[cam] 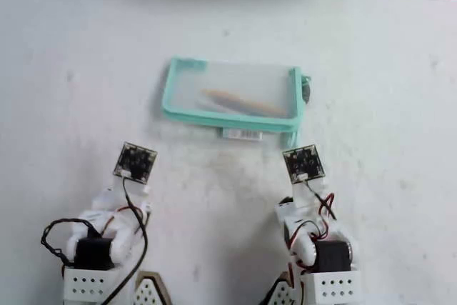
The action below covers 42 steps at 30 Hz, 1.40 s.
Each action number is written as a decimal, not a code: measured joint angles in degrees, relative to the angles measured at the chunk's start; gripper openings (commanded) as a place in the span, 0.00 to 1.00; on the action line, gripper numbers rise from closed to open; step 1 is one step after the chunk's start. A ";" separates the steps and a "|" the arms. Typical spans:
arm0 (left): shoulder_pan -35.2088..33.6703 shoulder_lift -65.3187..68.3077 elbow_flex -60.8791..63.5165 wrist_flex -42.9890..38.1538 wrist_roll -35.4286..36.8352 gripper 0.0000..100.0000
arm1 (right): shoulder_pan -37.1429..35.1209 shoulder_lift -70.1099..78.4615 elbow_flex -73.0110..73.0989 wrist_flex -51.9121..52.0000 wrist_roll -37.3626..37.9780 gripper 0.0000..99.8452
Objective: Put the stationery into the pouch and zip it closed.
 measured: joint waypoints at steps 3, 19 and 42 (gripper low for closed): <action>0.00 0.00 0.00 0.00 0.00 0.02 | 0.00 0.00 0.00 0.00 0.00 0.02; 0.00 -0.18 -18.55 -2.81 0.00 0.02 | 0.00 0.00 0.00 -0.62 0.00 0.02; 0.00 -0.53 -27.60 -16.53 0.09 0.02 | 1.32 0.09 0.00 -35.34 0.00 0.02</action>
